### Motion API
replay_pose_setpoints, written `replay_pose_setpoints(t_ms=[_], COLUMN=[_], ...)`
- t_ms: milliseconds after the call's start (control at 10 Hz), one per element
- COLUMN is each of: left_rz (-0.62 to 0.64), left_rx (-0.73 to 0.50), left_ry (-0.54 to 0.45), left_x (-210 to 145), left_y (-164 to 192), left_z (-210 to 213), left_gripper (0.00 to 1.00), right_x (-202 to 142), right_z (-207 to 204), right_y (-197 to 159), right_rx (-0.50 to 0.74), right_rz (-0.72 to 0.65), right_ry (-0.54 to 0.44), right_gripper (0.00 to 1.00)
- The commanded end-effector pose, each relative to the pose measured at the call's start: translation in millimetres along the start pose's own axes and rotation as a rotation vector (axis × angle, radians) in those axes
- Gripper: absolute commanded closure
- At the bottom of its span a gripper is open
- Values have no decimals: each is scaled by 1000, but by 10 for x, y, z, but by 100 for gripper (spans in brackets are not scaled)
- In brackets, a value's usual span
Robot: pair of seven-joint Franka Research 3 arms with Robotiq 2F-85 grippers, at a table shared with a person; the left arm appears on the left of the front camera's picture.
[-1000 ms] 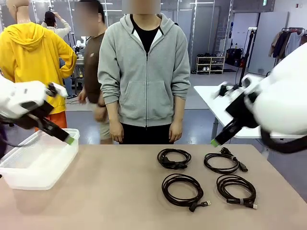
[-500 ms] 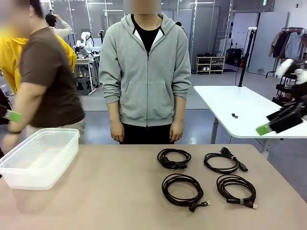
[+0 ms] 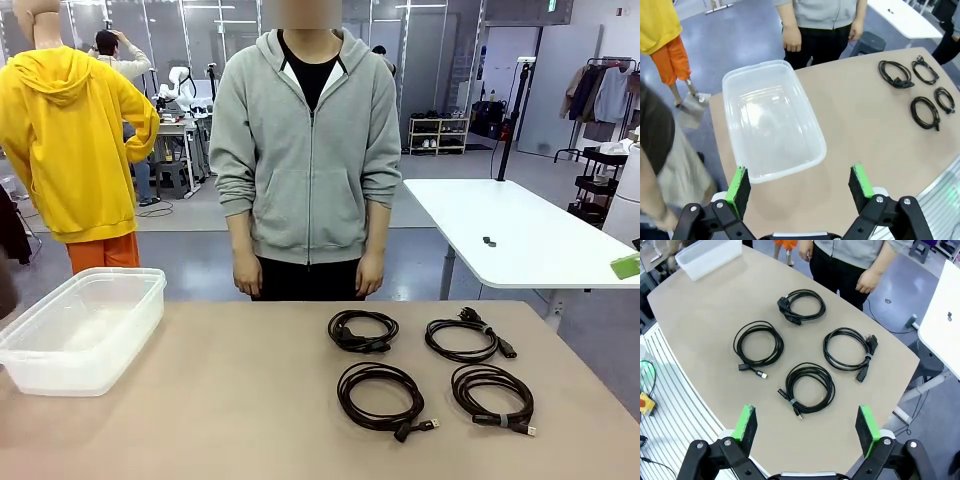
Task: Organize and store the cables.
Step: Place the Power Cable into the Organizing box.
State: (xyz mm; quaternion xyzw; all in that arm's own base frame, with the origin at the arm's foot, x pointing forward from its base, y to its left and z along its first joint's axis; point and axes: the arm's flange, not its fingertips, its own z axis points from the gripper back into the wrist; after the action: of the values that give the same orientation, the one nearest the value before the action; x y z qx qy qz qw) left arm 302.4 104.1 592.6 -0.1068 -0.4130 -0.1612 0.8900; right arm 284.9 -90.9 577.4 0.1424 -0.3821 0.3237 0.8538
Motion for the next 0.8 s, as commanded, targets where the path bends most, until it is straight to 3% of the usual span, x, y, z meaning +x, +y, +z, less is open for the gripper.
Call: replay_pose_setpoints(t_ms=[0,700], left_rz=[-11,-11], left_rx=[-4,-4], left_ry=[-1,-1], left_x=[21,21], left_y=[-39,-39], left_z=[-4,-4], left_gripper=[0,0], right_x=[20,20], right_z=[-16,-16], right_y=[19,19], right_rx=[5,5], right_rz=[12,12], right_ry=[2,2], right_gripper=[0,0])
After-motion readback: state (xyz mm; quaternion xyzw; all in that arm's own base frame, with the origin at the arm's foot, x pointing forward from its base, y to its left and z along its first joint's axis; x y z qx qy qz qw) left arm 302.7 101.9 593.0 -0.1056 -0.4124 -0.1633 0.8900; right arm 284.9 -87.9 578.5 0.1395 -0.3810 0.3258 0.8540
